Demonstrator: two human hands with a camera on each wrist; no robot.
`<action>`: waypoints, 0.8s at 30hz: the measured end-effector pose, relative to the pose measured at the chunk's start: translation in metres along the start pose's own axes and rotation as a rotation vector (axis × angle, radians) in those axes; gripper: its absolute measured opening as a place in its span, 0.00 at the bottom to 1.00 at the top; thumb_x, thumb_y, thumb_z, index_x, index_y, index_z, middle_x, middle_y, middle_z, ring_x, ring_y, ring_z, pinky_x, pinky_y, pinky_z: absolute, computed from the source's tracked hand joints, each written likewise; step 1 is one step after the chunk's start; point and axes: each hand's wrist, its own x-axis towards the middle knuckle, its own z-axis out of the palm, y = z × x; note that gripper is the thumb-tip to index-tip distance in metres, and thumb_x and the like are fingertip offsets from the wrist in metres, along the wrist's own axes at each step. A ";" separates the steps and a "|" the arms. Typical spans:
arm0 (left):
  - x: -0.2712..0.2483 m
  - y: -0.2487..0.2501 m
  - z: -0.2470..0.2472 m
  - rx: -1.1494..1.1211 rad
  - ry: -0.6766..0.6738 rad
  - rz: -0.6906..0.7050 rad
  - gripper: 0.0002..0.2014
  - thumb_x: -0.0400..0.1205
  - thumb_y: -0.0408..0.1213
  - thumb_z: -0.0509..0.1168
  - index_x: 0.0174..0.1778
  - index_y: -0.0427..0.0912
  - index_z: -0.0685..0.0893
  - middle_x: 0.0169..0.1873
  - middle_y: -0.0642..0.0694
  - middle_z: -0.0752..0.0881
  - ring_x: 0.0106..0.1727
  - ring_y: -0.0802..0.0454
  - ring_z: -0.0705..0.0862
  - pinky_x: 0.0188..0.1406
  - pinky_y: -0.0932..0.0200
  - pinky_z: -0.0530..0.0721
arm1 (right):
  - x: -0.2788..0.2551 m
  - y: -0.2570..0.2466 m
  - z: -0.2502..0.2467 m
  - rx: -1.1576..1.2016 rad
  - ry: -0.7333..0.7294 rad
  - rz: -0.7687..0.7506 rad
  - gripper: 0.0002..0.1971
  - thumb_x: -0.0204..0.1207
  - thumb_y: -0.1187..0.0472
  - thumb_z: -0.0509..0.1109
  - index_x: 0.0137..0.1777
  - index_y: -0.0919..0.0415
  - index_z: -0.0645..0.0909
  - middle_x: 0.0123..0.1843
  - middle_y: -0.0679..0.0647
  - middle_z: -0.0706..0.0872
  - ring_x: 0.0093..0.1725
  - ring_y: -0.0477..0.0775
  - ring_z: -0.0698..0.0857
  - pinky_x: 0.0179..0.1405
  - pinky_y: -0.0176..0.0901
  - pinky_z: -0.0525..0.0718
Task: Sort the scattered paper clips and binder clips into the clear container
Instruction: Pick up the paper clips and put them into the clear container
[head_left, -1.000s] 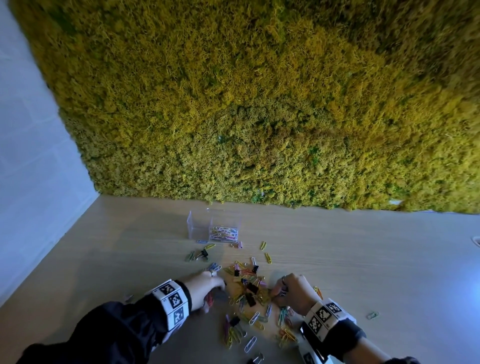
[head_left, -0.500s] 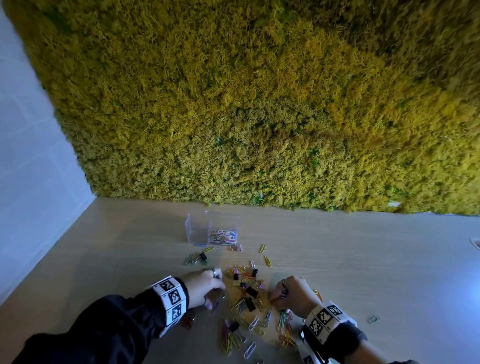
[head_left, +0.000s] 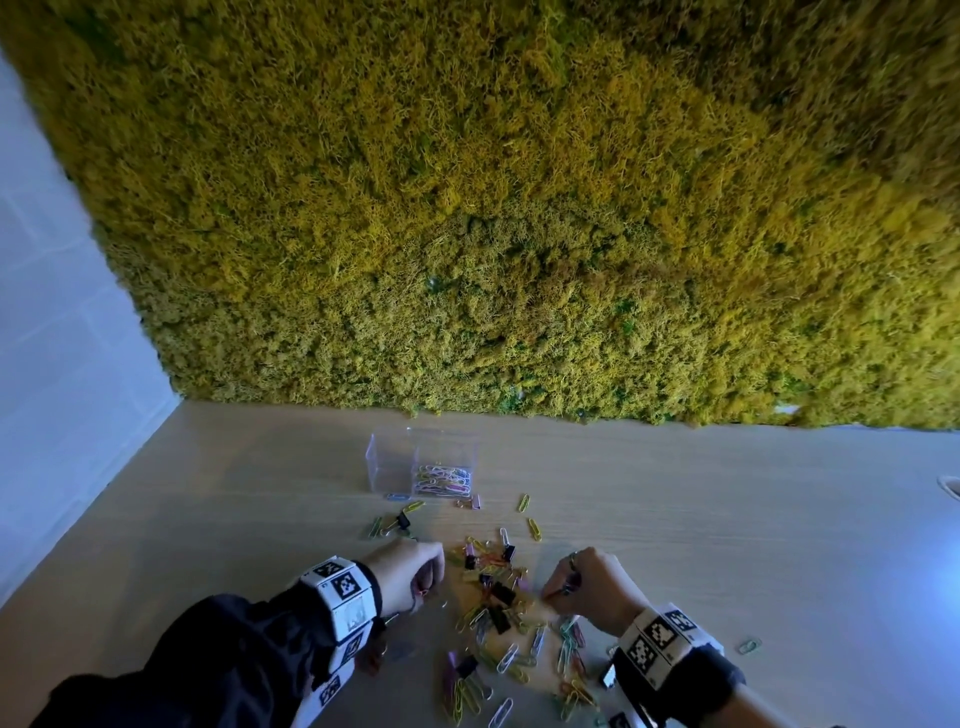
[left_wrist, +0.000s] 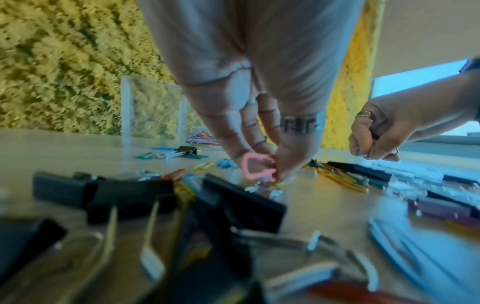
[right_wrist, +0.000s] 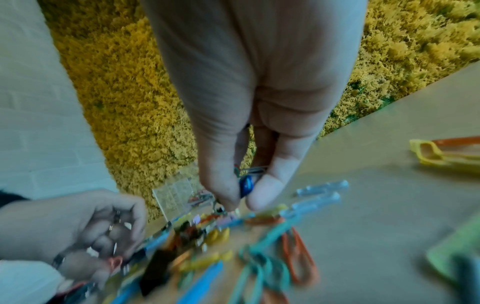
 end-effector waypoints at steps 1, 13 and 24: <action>-0.001 -0.002 -0.001 -0.030 0.002 -0.003 0.14 0.71 0.24 0.67 0.39 0.51 0.75 0.32 0.60 0.77 0.32 0.64 0.75 0.30 0.73 0.71 | 0.000 -0.005 -0.006 0.026 0.013 -0.004 0.17 0.64 0.70 0.76 0.25 0.46 0.82 0.20 0.36 0.82 0.22 0.29 0.81 0.27 0.22 0.80; 0.042 0.010 -0.113 -0.548 0.770 -0.110 0.04 0.79 0.28 0.63 0.45 0.39 0.80 0.33 0.55 0.82 0.31 0.65 0.83 0.25 0.77 0.80 | 0.103 -0.142 -0.023 0.045 0.194 -0.211 0.07 0.72 0.66 0.71 0.49 0.68 0.84 0.50 0.59 0.89 0.45 0.48 0.87 0.49 0.32 0.85; 0.022 0.009 -0.073 -0.283 0.555 -0.010 0.15 0.78 0.22 0.59 0.59 0.38 0.77 0.52 0.49 0.79 0.50 0.53 0.81 0.46 0.68 0.83 | 0.095 -0.079 -0.047 -0.078 0.163 -0.207 0.12 0.80 0.62 0.63 0.58 0.65 0.82 0.60 0.60 0.86 0.55 0.52 0.86 0.51 0.31 0.83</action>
